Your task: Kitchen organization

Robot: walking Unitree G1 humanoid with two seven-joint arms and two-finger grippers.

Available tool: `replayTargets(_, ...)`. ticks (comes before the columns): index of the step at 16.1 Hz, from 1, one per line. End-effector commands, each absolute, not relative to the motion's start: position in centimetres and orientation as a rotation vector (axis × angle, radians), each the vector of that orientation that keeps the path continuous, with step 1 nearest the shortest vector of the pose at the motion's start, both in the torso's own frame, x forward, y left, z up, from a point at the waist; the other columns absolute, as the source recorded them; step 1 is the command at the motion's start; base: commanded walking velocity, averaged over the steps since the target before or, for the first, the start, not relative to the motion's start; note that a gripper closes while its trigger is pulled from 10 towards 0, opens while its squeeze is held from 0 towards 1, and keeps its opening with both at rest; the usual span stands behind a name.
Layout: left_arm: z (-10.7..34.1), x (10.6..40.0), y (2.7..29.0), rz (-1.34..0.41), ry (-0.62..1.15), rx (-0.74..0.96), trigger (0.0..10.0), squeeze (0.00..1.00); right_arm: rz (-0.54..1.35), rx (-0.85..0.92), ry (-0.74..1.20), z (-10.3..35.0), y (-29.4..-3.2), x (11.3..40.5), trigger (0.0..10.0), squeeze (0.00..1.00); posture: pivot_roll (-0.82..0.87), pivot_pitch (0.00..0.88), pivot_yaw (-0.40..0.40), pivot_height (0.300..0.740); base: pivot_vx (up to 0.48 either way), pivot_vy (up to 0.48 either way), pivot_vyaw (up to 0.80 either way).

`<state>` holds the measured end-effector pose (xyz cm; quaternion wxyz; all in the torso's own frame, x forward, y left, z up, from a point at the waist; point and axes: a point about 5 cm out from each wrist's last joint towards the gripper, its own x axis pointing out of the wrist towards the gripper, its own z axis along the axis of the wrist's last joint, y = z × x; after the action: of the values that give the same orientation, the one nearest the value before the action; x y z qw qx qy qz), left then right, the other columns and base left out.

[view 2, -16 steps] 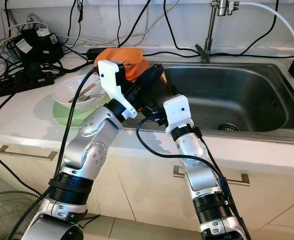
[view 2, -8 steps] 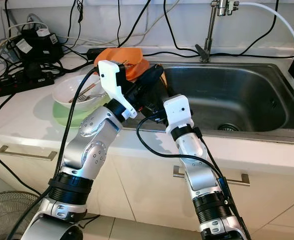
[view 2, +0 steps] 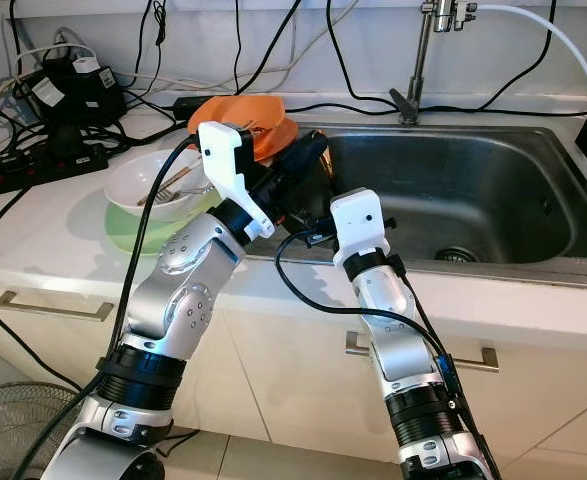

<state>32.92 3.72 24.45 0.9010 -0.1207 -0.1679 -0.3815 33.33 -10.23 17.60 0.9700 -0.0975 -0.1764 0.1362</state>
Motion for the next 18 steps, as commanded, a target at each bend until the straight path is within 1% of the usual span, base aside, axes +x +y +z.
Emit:
replayTargets(1, 24.3, 32.7, 3.7, -0.803, -0.350, -0.230, 10.0, 0.00, 0.280, -0.189, -0.361, 18.1, -9.9, 33.7, 0.0, 0.00, 0.04, 0.000, 0.106, 0.740, 0.000, 0.000, 0.00)
replayTargets(5, 24.1, 32.6, 3.4, -0.811, -0.343, -0.231, 10.0, 0.00, 0.281, -0.194, -0.358, 18.0, -9.9, 33.7, 0.0, 0.00, 0.03, 0.000, 0.108, 0.740, 0.000, 0.000, 0.00)
replayTargets(6, 24.0, 32.7, 3.4, -0.811, -0.339, -0.231, 10.0, 0.17, 0.280, -0.194, -0.358, 18.0, -9.9, 33.7, 0.0, 0.00, 0.03, 0.000, 0.108, 0.740, 0.000, 0.000, 0.00)
replayTargets(7, 23.9, 32.7, 3.3, -0.812, -0.329, -0.235, 10.0, 1.00, 0.277, -0.195, -0.358, 18.0, -9.9, 33.7, 0.0, 0.00, 0.03, 0.000, 0.109, 0.740, 0.000, 0.000, 0.00)
replayTargets(13, 23.7, 32.5, 3.4, -0.831, -0.318, -0.234, 10.0, 1.00, 0.249, -0.194, -0.360, 18.2, -10.3, 34.0, 0.0, 0.00, 0.03, 0.000, 0.106, 0.740, 0.000, 0.000, 0.00)
replayTargets(16, 23.7, 32.5, 3.8, -0.806, -0.322, -0.226, 10.0, 1.00, 0.238, -0.194, -0.356, 18.2, -10.5, 34.1, 0.0, 0.00, 0.04, 0.000, 0.104, 0.740, 0.000, 0.000, 0.00)
replayTargets(18, 24.0, 33.1, 5.5, -0.706, -0.340, -0.222, 10.0, 1.00, 0.212, -0.194, -0.350, 18.1, -10.9, 34.3, 0.0, 0.00, 0.04, 0.000, 0.102, 0.740, 0.000, 0.000, 0.00)
